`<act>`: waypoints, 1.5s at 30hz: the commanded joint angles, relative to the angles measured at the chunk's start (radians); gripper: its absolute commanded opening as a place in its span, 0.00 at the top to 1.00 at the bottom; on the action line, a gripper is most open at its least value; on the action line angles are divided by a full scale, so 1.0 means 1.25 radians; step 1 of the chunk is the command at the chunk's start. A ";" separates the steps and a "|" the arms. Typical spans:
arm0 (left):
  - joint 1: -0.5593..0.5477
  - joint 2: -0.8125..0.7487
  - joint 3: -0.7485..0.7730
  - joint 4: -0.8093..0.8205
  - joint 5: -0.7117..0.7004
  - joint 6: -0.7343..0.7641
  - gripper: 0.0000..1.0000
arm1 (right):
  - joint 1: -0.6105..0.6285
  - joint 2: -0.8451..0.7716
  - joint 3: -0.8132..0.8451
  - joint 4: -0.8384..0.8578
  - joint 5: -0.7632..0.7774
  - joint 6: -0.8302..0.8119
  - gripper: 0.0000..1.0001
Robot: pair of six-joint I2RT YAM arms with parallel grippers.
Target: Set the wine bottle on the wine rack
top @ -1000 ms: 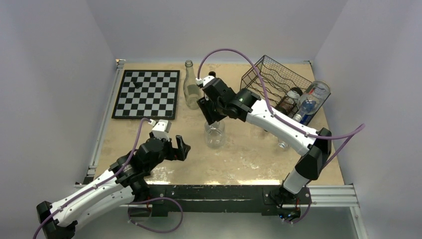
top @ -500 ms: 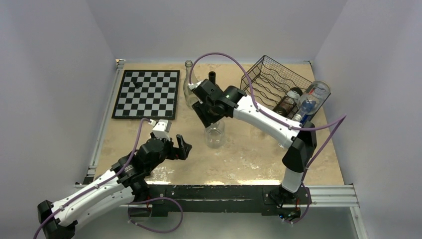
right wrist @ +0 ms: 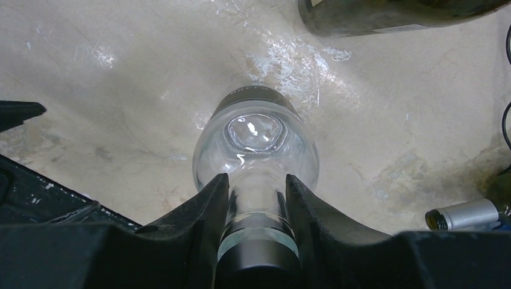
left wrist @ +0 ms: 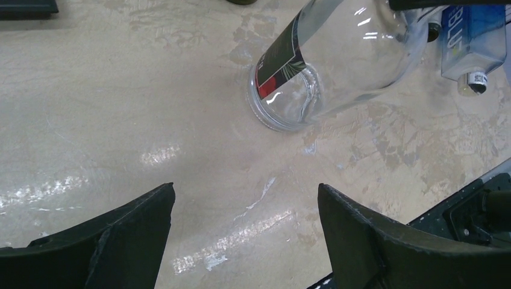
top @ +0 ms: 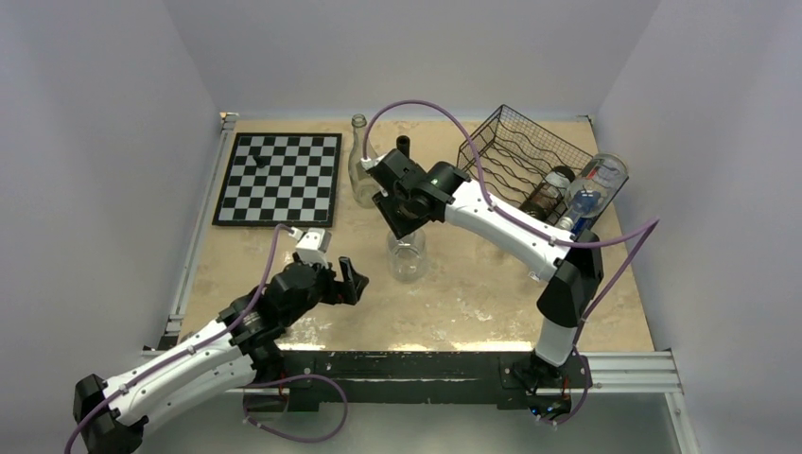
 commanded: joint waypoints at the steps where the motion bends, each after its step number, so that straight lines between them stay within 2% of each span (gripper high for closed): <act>1: -0.001 0.036 -0.035 0.091 0.046 -0.014 0.09 | -0.021 -0.070 -0.034 0.057 -0.089 0.034 1.00; 7: -0.001 0.112 -0.053 0.152 0.076 -0.022 0.09 | -0.090 -0.221 -0.235 0.278 -0.240 0.171 1.00; 17: -0.001 0.245 -0.059 0.292 0.095 -0.013 0.09 | -0.128 -0.409 -0.537 0.532 -0.334 0.342 1.00; 21: -0.001 0.304 -0.058 0.311 0.088 -0.010 0.10 | -0.127 -0.466 -0.665 0.624 -0.394 0.348 1.00; 26: -0.001 0.318 -0.068 0.321 0.055 -0.012 0.10 | -0.121 -0.538 -0.776 0.649 -0.456 0.262 1.00; 29: -0.001 0.326 -0.060 0.321 0.040 0.002 0.10 | -0.098 -0.564 -0.813 0.605 -0.436 0.215 1.00; 35: -0.001 0.367 -0.030 0.308 0.001 0.014 0.09 | -0.027 -0.580 -0.860 0.530 -0.254 0.157 1.00; 45: 0.000 0.385 -0.006 0.299 -0.051 0.027 0.08 | 0.077 -0.468 -0.866 0.543 -0.138 0.168 1.00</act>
